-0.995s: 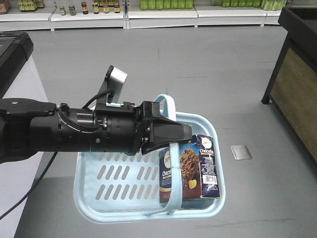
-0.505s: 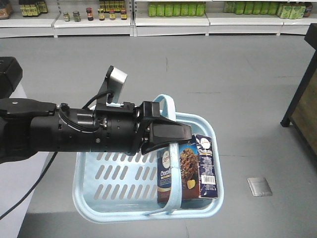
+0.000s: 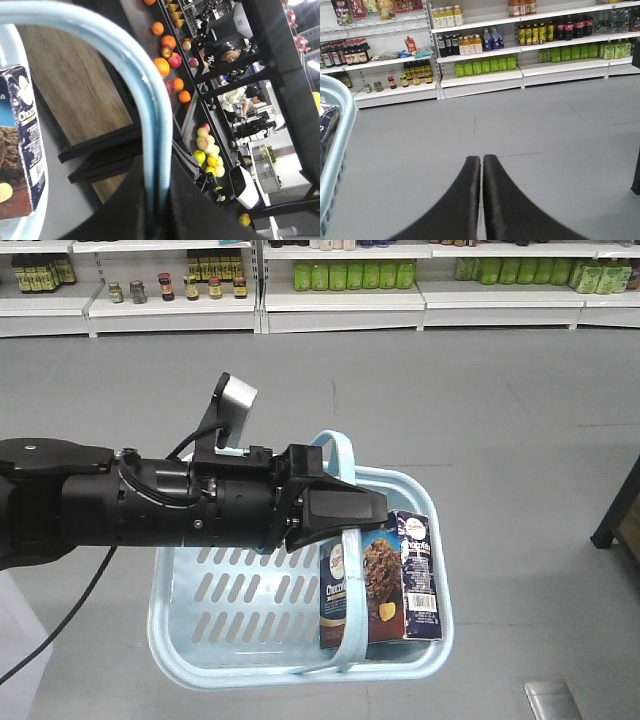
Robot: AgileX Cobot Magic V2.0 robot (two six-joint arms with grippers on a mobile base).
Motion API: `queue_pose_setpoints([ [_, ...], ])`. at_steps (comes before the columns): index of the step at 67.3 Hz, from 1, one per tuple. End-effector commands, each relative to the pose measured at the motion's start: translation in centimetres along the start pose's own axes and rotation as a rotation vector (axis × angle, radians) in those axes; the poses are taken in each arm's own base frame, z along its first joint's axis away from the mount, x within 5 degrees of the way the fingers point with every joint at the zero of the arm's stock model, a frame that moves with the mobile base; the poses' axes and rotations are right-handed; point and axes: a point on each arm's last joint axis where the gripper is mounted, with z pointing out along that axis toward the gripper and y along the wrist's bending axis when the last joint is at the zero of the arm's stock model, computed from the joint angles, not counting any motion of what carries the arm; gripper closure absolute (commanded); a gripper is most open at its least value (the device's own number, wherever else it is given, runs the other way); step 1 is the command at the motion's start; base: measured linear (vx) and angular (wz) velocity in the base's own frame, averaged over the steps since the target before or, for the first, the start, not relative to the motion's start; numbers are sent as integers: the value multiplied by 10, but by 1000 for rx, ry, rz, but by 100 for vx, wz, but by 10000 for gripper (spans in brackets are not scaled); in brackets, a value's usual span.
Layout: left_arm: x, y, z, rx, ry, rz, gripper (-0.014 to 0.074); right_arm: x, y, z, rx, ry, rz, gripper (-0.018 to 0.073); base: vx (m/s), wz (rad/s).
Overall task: Left arm holds basket, right arm returns cookies
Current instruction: 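Hold the basket up with the left gripper while driving forward, then hold the basket with the left gripper while turning along the shelves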
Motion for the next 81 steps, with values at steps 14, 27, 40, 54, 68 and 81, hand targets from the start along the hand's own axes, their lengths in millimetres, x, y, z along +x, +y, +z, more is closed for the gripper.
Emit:
queue_pose_setpoints([
  [14,-9,-32,-9,139,-63,1,603,-6,0,-1,-5,-77,-8,563,53,-1],
  [27,-9,-32,-9,139,-63,1,603,-6,0,-1,-5,-77,-8,563,55,4],
  [40,-9,-32,-9,139,-63,1,603,-6,0,-1,-5,-77,-8,563,55,7],
  [54,-9,-32,-9,139,-63,1,603,-6,0,-1,-5,-77,-8,563,53,6],
  [68,-9,-32,-9,139,-63,1,603,-6,0,-1,-5,-77,-8,563,52,2],
  [81,-9,-32,-9,139,-63,1,603,-6,0,-1,-5,-77,-8,563,51,0],
])
